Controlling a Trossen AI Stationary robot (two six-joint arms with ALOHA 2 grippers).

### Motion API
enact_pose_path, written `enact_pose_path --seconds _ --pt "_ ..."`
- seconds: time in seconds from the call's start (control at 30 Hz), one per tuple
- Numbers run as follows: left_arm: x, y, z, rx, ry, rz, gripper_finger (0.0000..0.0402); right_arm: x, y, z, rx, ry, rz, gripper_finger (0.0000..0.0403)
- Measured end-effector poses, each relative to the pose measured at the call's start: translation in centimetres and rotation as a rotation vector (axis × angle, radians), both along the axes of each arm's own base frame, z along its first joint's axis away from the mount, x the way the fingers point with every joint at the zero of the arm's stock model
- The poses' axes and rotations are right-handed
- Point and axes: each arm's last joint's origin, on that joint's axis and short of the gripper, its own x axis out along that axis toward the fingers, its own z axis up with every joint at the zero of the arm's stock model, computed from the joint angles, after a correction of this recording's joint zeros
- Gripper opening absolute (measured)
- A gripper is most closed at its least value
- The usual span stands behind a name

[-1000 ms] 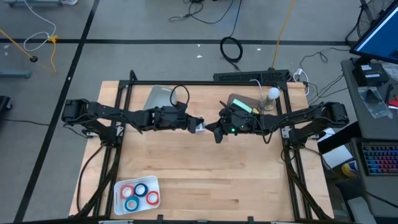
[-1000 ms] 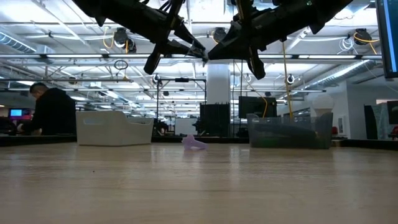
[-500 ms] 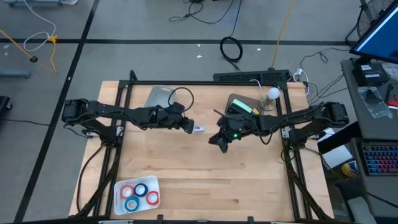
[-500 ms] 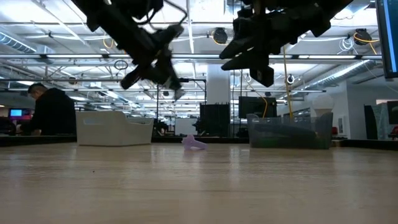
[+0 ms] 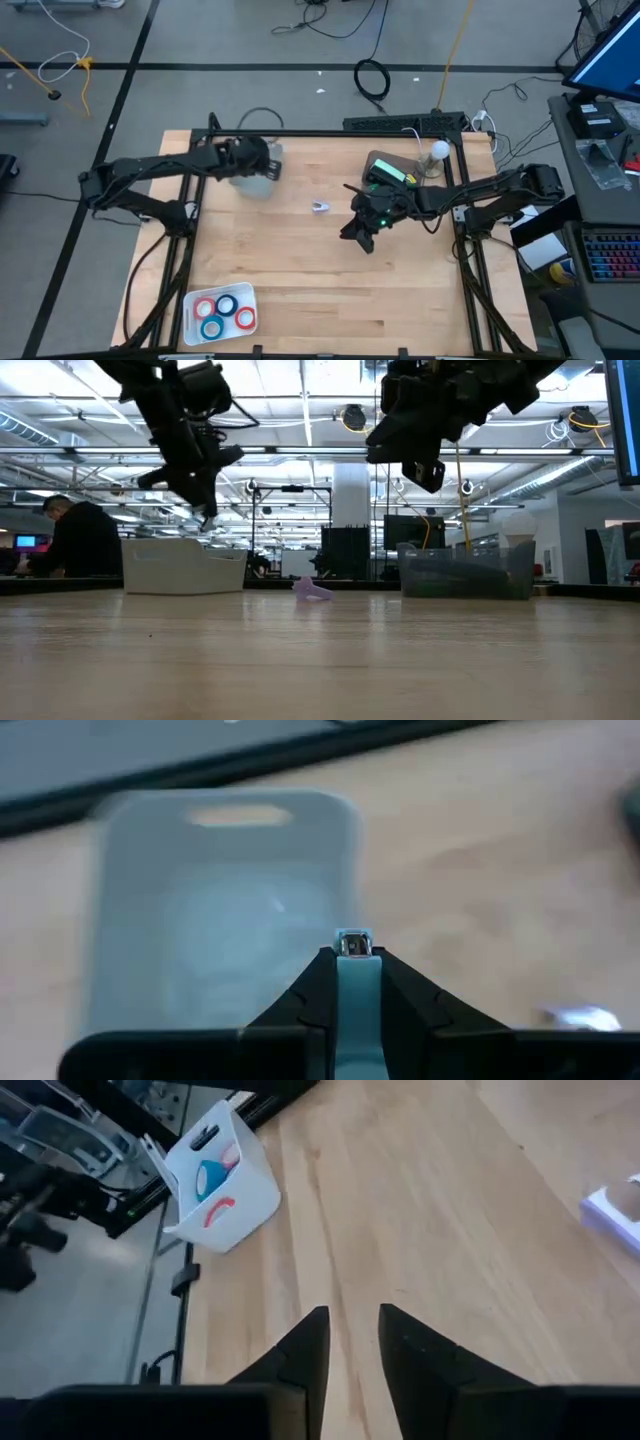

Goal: Pick and place Stapler, Stapler remover, tape
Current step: Put the light blue staple remover into the gray bin

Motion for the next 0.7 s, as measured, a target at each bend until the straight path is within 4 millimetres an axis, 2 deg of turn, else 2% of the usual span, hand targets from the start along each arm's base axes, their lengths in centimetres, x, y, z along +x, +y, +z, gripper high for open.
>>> enact_pose_path --seconds 0.17,0.37,0.7 --pt "-1.8 2.6 -0.6 -0.010 0.102 0.060 0.0045 -0.1 0.0 0.5 -0.013 -0.037 0.006 0.0077" --pt "-1.8 5.1 -2.3 -0.032 0.147 0.058 0.0046 0.1 0.0 0.7 -0.008 -0.063 0.003 0.0079" --pt "-2.1 7.9 -5.1 -0.116 0.201 0.041 0.0052 0.2 0.0 0.9 0.012 -0.076 -0.011 0.0073"
